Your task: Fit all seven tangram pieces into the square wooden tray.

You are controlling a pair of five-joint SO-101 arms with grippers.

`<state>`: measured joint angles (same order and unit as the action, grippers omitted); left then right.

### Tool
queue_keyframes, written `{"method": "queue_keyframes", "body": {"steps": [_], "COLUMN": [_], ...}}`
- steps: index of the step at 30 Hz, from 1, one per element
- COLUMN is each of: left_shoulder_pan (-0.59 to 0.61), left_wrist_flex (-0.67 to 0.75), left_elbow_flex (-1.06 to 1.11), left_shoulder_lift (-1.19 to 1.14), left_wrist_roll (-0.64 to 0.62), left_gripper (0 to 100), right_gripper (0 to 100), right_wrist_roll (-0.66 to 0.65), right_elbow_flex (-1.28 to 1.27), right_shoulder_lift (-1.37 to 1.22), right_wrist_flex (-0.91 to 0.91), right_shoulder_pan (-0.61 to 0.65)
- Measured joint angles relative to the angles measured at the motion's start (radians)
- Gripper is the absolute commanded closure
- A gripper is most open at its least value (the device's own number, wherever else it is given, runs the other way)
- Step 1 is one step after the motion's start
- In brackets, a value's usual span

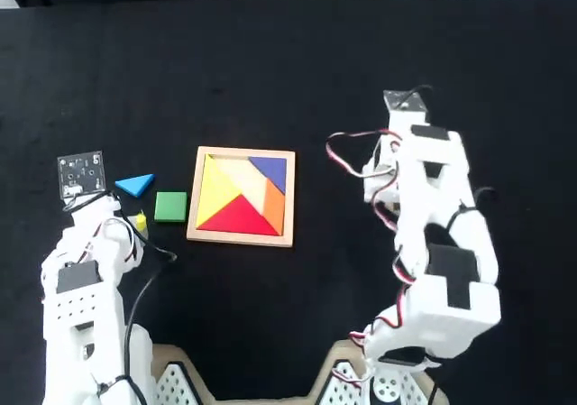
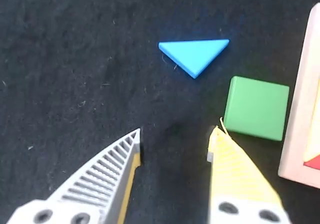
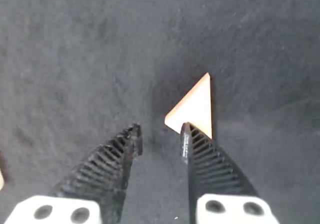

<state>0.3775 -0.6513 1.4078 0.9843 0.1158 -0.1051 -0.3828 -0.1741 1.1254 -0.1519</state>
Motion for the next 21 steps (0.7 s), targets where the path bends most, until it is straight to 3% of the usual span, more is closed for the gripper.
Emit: {"method": "queue_keyframes", "body": {"steps": [13,16,21], "left_shoulder_pan": [-0.006,-0.006,-0.006], "left_wrist_flex": [0.000,0.000,0.000], "left_elbow_flex": [0.000,0.000,0.000], "left_shoulder_lift": [0.000,0.000,0.000], "left_wrist_roll": [0.003,0.003,0.003], "left_gripper": [78,78,78], "right_gripper": [85.5,85.7,85.7], "right_wrist_roll": [-0.048,-0.163,-0.535], "right_elbow_flex": [0.023,0.023,0.023], "right_shoulder_lift": [0.018,0.069,0.101], "right_wrist_flex": [0.026,0.029,0.032], "right_shoulder_pan": [-0.017,-0.020,-0.044]}}
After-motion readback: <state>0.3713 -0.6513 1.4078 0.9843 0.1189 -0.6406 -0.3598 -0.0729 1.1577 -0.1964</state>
